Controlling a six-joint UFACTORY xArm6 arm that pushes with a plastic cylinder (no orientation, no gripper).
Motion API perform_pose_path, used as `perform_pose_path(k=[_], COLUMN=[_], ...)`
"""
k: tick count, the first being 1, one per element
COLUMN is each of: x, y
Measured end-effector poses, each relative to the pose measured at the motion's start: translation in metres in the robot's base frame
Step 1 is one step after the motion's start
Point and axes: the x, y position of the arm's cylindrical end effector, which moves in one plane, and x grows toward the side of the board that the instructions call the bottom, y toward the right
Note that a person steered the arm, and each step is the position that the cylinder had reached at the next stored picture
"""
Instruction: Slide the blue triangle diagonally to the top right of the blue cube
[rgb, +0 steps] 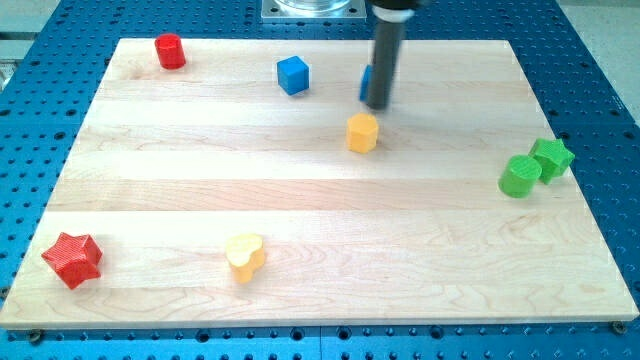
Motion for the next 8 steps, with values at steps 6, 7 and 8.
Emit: perform_pose_path(k=[6, 7, 8], x=[-0.048, -0.037, 0.026], y=[-0.016, -0.009, -0.039])
